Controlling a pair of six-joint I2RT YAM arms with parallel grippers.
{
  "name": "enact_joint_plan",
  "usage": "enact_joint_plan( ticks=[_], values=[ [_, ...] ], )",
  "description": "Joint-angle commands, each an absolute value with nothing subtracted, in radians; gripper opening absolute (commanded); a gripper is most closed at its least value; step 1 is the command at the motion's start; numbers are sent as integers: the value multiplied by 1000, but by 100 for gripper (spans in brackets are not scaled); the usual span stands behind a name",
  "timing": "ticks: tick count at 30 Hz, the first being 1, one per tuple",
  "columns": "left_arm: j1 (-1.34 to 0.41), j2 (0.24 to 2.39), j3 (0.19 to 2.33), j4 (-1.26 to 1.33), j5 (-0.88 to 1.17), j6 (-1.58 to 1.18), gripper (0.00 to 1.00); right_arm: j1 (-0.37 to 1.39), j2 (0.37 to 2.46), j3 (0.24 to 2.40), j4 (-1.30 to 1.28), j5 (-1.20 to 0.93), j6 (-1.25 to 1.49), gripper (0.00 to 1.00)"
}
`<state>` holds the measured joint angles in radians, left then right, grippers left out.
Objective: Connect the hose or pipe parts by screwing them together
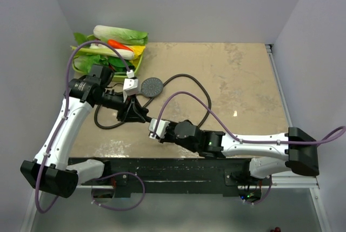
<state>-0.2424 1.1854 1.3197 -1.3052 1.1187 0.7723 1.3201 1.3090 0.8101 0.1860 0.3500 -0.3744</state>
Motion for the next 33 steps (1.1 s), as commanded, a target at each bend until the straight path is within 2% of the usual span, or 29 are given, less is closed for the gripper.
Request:
enact_joint_plan(
  ticks=[1,12,33],
  values=[
    [-241,1187,1301,-1315,1146,788,0,1353,1249,859,221,360,-413,0],
    [-241,1204,1256,-1313,1166,804,0,1416,1270,925,195,365,-454,0],
    [-244,1166,1269,-1316,1164,790,0,1420,1309,942,182,380,-494,0]
  ],
)
